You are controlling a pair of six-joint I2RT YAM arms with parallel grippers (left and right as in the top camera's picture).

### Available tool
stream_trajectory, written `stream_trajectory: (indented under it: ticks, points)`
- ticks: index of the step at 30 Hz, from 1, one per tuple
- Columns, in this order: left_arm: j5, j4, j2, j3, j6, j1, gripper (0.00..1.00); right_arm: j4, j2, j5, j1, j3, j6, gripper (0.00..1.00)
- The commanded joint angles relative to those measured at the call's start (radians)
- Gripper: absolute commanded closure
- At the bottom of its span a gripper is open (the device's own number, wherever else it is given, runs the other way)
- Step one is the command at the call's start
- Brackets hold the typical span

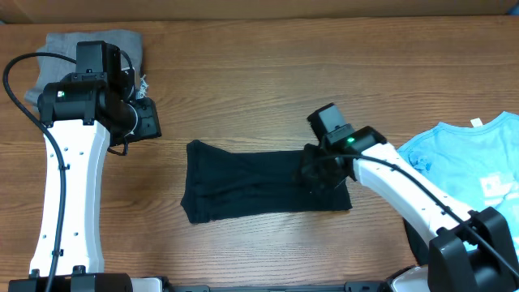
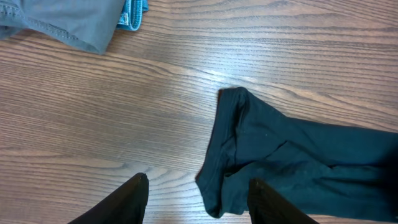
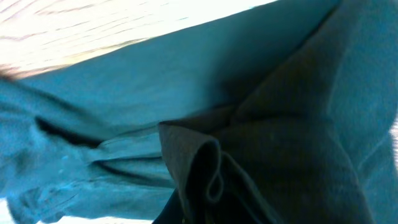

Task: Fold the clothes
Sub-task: 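Fold the right end leftward over the strip's middle with the right gripper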

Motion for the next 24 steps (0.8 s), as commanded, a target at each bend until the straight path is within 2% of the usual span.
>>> stream_trajectory:
  ticks: [1, 14, 16, 17, 19, 24]
  points:
    - [0.011, 0.005, -0.007, 0.012, 0.016, 0.003, 0.46, 0.045, 0.000, -0.024, 0.050, -0.005, 0.023, 0.96]
    - [0.011, -0.002, -0.007, 0.012, 0.016, 0.003, 0.46, 0.144, 0.071, -0.040, 0.085, -0.005, 0.064, 0.95]
    - [0.011, 0.000, -0.007, 0.012, 0.016, 0.003, 0.46, 0.140, 0.072, -0.051, 0.085, -0.004, 0.064, 0.67]
    - [0.011, 0.000, -0.007, 0.012, 0.016, 0.003, 0.46, 0.130, 0.070, -0.051, 0.085, -0.001, 0.063, 0.60]
    - [0.011, -0.001, -0.007, 0.012, 0.016, 0.003, 0.46, 0.101, 0.056, -0.051, 0.080, 0.017, 0.056, 0.56]
    - [0.011, 0.000, -0.007, 0.012, 0.016, 0.003, 0.46, 0.069, -0.005, -0.050, 0.054, 0.041, 0.011, 0.56]
